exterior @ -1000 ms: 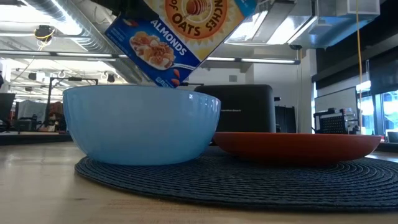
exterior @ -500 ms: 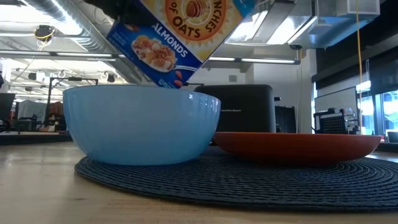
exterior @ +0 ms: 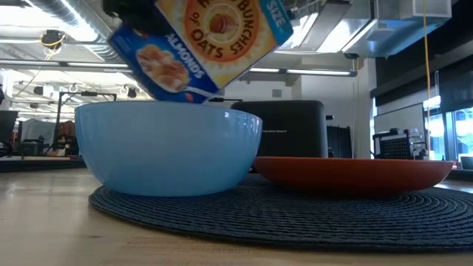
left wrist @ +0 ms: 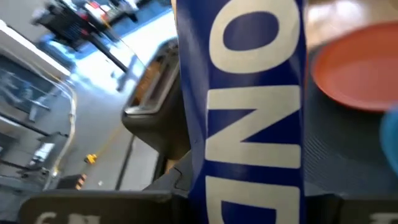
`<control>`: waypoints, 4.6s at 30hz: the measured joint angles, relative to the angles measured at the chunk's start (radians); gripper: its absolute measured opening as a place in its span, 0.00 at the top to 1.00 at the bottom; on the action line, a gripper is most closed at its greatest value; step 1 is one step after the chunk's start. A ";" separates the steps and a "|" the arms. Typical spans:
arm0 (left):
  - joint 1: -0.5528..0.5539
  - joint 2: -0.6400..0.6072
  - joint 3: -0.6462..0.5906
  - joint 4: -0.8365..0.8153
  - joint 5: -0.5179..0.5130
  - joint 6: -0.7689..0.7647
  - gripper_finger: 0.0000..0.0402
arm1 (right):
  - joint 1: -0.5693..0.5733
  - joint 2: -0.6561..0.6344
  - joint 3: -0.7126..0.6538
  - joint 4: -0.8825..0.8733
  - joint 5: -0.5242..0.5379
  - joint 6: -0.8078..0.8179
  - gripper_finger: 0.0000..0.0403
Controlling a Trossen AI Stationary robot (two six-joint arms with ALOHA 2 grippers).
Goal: Arrange a breakfast setting
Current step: Pour the cereal from the cereal box into the blue bowl
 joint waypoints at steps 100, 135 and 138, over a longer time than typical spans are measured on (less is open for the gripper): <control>-0.537 0.444 0.614 -1.052 -0.172 0.359 0.85 | 0.001 -0.115 -0.681 0.520 0.048 0.235 0.48; -0.625 0.518 0.613 -1.056 -0.312 0.365 0.85 | 0.001 -0.115 -0.681 0.519 0.052 0.248 0.48; -0.637 0.515 0.613 -1.052 -0.293 0.354 0.85 | 0.001 -0.115 -0.681 0.517 0.052 0.247 0.48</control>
